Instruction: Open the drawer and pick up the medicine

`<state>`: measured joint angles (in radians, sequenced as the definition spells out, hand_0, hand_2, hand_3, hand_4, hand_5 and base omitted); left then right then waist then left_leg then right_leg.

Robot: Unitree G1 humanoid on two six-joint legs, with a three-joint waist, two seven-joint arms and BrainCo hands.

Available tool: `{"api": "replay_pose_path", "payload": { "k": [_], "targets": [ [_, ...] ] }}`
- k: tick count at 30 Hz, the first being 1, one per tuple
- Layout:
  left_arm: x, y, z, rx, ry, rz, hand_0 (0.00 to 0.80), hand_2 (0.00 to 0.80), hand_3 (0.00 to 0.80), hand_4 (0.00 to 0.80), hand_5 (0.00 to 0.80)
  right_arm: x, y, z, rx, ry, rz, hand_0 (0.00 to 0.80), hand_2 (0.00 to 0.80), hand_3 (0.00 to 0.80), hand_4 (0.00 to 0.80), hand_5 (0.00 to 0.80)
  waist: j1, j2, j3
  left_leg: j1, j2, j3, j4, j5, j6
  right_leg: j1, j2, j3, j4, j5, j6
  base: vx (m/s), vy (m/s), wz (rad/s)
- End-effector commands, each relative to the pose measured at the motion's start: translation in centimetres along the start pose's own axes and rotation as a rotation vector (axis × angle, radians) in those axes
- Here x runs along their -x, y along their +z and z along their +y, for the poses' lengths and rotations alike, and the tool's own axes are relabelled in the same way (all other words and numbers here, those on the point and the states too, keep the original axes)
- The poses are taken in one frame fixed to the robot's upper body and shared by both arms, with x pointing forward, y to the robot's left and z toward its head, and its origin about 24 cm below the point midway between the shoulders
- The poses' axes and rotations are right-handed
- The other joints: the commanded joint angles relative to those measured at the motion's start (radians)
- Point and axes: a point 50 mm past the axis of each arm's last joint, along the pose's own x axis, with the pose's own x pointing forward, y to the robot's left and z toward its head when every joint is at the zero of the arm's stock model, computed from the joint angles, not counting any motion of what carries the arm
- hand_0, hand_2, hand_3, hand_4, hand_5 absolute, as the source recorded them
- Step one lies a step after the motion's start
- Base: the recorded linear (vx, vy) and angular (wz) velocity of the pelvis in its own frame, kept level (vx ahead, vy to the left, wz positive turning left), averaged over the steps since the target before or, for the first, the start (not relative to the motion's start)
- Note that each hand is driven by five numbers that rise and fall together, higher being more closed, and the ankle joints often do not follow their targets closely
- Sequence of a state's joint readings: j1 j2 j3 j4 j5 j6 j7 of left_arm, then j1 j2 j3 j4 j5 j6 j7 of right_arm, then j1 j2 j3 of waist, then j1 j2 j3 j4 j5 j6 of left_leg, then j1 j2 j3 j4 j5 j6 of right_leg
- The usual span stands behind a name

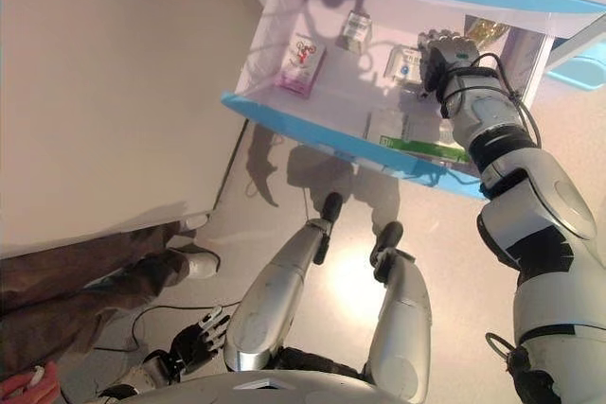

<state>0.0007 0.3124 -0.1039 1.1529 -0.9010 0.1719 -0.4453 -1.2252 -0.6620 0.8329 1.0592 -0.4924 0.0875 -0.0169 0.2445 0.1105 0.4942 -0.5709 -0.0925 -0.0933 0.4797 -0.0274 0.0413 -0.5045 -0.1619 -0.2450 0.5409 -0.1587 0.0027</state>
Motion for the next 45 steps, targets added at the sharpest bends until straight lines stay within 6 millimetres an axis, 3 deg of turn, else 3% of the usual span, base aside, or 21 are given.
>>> {"api": "replay_pose_path", "payload": {
  "k": [1, 2, 3, 12, 23, 25, 31, 38, 45],
  "targets": [
    [1.5, -1.7, 2.5, -0.032, 0.074, 0.067, 0.000, 0.000, 0.000, 0.000, 0.000, 0.1, 1.8, 2.2, 0.064, 0.103, -0.078, 0.493, 0.493, 0.493, 0.493, 0.493, 0.036, -0.001, 0.026, 0.041, -0.014, 0.053, -0.059, -0.102, 0.050, -0.020, 0.000, 0.031, 0.041, -0.013, 0.034, 0.000, 0.000, 0.00],
    [1.5, -1.7, 2.4, -0.032, 0.073, 0.066, 0.000, 0.000, 0.000, 0.000, 0.000, 0.1, 1.9, 2.3, 0.072, 0.107, -0.081, 0.791, 0.791, 0.791, 0.791, 0.791, 0.036, -0.001, 0.026, 0.039, -0.014, 0.054, -0.058, -0.103, 0.050, -0.022, -0.001, 0.032, 0.042, -0.013, 0.034, 0.000, 0.000, 0.00],
    [1.5, -1.7, 2.4, -0.032, 0.072, 0.065, 0.000, 0.000, 0.000, 0.000, 0.000, 0.1, 2.0, 2.4, 0.082, 0.112, -0.085, 0.800, 0.800, 0.800, 0.800, 0.800, 0.036, -0.001, 0.026, 0.038, -0.014, 0.054, -0.057, -0.103, 0.051, -0.023, -0.001, 0.032, 0.042, -0.013, 0.034, 0.000, 0.000, 0.00],
    [1.4, -1.6, 2.3, -0.042, 0.068, 0.063, 0.000, 0.000, 0.000, 0.000, 0.000, 0.2, 2.7, 2.7, 0.130, 0.101, -0.133, 0.800, 0.800, 0.800, 0.800, 0.800, 0.036, -0.004, 0.026, 0.036, -0.011, 0.060, -0.058, -0.101, 0.050, -0.026, -0.003, 0.028, 0.041, -0.008, 0.037, -0.004, 0.003, 0.01],
    [1.6, -1.5, 2.4, -0.035, 0.068, 0.051, 0.000, 0.000, 0.000, 0.000, 0.000, 0.4, 4.2, 1.6, 0.112, 0.040, -0.225, 0.800, 0.800, 0.800, 0.800, 0.800, 0.028, -0.014, 0.026, 0.033, -0.004, 0.061, -0.065, -0.098, 0.048, -0.032, 0.001, 0.033, 0.034, 0.001, 0.041, -0.010, -0.001, 0.01],
    [1.4, -1.2, 2.2, -0.031, 0.061, 0.040, 0.000, 0.000, 0.000, 0.000, 0.000, 0.6, 5.0, 0.8, 0.100, 0.013, -0.278, 0.800, 0.800, 0.800, 0.800, 0.800, 0.023, -0.016, 0.026, 0.016, 0.000, 0.063, -0.077, -0.068, 0.050, -0.045, 0.004, 0.025, 0.016, 0.029, 0.033, -0.089, 0.002, -0.01],
    [1.4, -1.1, 2.1, -0.023, 0.053, 0.025, 0.000, 0.000, 0.000, 0.000, 0.000, 1.8, 7.6, -0.6, 0.082, -0.039, -0.428, 0.800, 0.800, 0.800, 0.800, 0.800, 0.004, -0.027, 0.026, 0.032, 0.000, 0.070, -0.087, -0.069, 0.049, -0.037, 0.010, 0.037, 0.009, 0.035, 0.039, -0.013, 0.000, -0.02],
    [1.7, -0.9, 2.4, -0.016, 0.059, 0.003, 0.000, 0.000, 0.000, 0.000, 0.000, 4.6, 10.5, -1.9, 0.078, -0.091, -0.641, 0.800, 0.800, 0.800, 0.800, 0.800, -0.032, -0.052, 0.026, 0.081, 0.008, 0.093, -0.114, -0.075, 0.048, -0.001, 0.019, 0.061, -0.015, 0.051, 0.054, -0.023, -0.011, -0.10],
    [1.9, -0.6, 2.8, -0.006, 0.069, -0.011, 0.000, 0.000, 0.000, 0.000, 0.000, 6.8, 11.6, -2.8, 0.084, -0.127, -0.769, 0.800, 0.800, 0.800, 0.800, 0.800, -0.059, -0.069, 0.026, 0.135, 0.018, 0.111, -0.149, -0.073, 0.046, 0.037, 0.025, 0.080, -0.027, 0.064, 0.068, -0.011, -0.015, -0.13]
  ]
}}
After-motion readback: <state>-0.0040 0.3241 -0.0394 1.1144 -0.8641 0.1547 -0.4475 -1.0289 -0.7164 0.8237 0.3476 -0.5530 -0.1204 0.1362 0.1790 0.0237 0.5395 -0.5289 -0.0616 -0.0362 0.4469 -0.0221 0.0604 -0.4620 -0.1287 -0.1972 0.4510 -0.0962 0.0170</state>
